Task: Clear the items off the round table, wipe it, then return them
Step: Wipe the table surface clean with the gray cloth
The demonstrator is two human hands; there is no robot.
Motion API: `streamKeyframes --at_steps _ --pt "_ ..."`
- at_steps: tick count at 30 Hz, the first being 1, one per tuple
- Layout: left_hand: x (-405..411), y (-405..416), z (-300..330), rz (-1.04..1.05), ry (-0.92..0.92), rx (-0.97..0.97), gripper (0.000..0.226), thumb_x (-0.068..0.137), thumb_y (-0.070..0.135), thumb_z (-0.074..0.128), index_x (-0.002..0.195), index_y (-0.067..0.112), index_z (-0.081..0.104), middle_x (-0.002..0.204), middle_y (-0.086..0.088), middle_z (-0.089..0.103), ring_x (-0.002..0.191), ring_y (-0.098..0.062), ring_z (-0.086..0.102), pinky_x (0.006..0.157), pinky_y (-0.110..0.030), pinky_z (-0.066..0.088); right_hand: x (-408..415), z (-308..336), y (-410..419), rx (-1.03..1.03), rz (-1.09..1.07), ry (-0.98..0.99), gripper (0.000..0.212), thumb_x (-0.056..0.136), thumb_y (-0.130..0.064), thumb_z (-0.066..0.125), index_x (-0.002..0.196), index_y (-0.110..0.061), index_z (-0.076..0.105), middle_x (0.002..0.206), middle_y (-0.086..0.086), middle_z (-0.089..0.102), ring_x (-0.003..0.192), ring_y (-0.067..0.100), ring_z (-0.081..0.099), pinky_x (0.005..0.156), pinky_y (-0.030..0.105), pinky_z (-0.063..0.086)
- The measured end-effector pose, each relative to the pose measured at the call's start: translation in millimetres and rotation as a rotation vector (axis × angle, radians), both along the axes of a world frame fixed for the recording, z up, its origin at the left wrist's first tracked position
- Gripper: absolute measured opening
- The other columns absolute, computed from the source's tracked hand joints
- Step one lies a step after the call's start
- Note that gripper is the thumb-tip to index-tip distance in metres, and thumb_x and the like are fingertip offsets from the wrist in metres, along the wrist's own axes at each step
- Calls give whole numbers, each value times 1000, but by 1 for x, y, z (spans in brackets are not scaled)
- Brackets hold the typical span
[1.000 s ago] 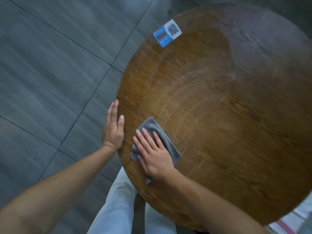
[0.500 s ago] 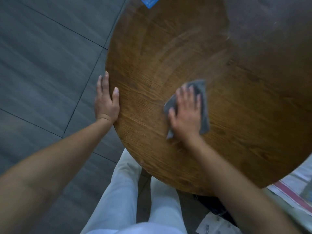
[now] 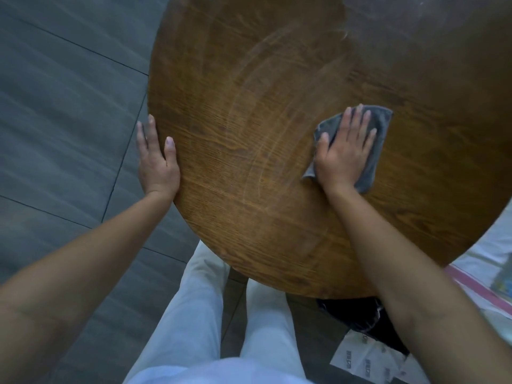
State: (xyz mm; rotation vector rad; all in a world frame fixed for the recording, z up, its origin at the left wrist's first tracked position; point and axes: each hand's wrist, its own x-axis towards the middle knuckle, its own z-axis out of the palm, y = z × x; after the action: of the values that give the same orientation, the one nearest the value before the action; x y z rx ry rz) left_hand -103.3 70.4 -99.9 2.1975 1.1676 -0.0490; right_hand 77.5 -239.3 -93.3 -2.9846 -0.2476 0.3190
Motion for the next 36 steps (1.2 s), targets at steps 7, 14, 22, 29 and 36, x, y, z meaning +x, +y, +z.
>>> streamKeyframes --at_steps 7,14,22,29,36 --pt "1 -3 5 -5 16 -34 59 110 46 28 164 33 10 172 -5 12 155 -25 25 114 -49 37 -188 12 72 305 429 131 46 101 -22 55 147 -16 54 165 7 38 158 27 23 130 51 12" --pt "-17 -31 47 39 132 -306 69 107 37 48 164 40 7 168 -8 26 152 -27 30 120 -45 28 -150 74 77 562 15 579 23 92 -10 57 94 -24 75 97 -8 73 101 15 63 91 42 51" --pt "-32 -70 156 -279 78 -595 56 85 64 65 139 54 53 150 12 54 139 -14 52 119 -45 39 -123 190 21 1080 -373 986 23 96 3 58 96 -16 72 89 -3 71 78 3 62 69 18 48" --pt "-11 -139 259 -722 -102 -608 61 86 57 60 144 52 42 156 15 46 145 1 38 120 -31 32 -131 262 -31 1306 -356 900 27 88 -3 56 85 -23 73 93 3 72 96 25 64 90 39 49" --pt "-5 -189 316 -772 -37 -912 50 88 12 62 135 27 61 123 1 74 117 -14 68 94 -28 52 -141 314 -85 1507 -344 773 25 96 5 53 101 -12 71 111 31 72 109 40 70 99 47 54"
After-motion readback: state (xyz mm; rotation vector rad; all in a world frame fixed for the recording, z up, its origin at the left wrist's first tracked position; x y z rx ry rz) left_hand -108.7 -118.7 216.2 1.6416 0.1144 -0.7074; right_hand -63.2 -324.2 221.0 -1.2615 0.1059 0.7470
